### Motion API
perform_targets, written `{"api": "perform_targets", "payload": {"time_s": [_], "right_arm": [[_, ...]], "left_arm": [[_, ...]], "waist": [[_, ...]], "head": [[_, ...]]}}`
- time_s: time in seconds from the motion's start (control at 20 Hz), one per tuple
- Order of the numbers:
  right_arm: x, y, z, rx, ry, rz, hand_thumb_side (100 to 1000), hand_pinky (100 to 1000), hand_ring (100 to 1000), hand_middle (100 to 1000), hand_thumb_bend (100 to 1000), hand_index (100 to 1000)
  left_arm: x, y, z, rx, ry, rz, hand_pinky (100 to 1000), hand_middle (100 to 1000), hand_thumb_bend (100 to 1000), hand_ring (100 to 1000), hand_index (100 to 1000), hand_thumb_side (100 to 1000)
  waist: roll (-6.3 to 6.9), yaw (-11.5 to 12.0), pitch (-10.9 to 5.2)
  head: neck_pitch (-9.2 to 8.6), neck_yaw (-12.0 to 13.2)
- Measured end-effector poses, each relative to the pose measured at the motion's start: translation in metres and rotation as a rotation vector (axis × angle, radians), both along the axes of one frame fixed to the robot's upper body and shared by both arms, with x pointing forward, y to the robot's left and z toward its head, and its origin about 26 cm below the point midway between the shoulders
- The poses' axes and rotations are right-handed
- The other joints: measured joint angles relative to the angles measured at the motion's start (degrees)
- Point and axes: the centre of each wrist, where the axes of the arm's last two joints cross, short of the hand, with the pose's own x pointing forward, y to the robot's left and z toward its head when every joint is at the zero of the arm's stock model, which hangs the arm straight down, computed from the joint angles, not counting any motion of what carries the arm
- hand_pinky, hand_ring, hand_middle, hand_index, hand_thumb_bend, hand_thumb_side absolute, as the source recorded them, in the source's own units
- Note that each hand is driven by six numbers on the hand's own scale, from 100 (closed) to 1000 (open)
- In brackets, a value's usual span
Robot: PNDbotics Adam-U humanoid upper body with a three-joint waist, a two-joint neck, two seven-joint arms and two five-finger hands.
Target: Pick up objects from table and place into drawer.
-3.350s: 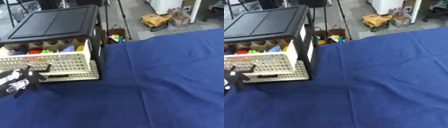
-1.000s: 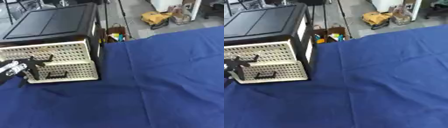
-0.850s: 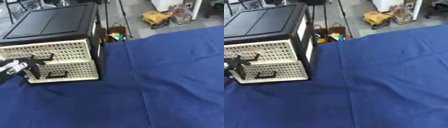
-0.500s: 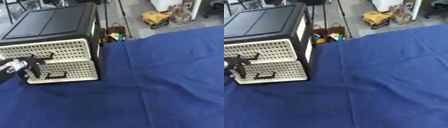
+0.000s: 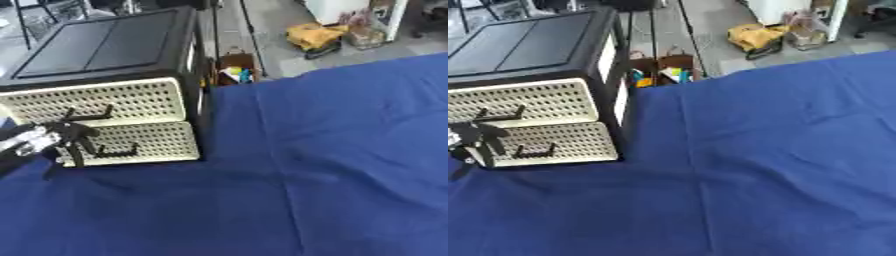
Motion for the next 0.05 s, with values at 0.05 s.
{"api": "perform_targets", "payload": {"time_s": [0.05], "right_arm": [[0.0000, 0.0000, 0.0000, 0.001, 0.000, -0.001, 870, 710, 708, 538, 100, 646]], "left_arm": [[-0.0015, -0.0019, -0.0001, 0.010, 0.007, -0.010, 211, 646, 100, 560, 876, 1000]], "waist": [[-0.09, 0.0, -0.05]], "head": [[0.01, 0.0]]}}
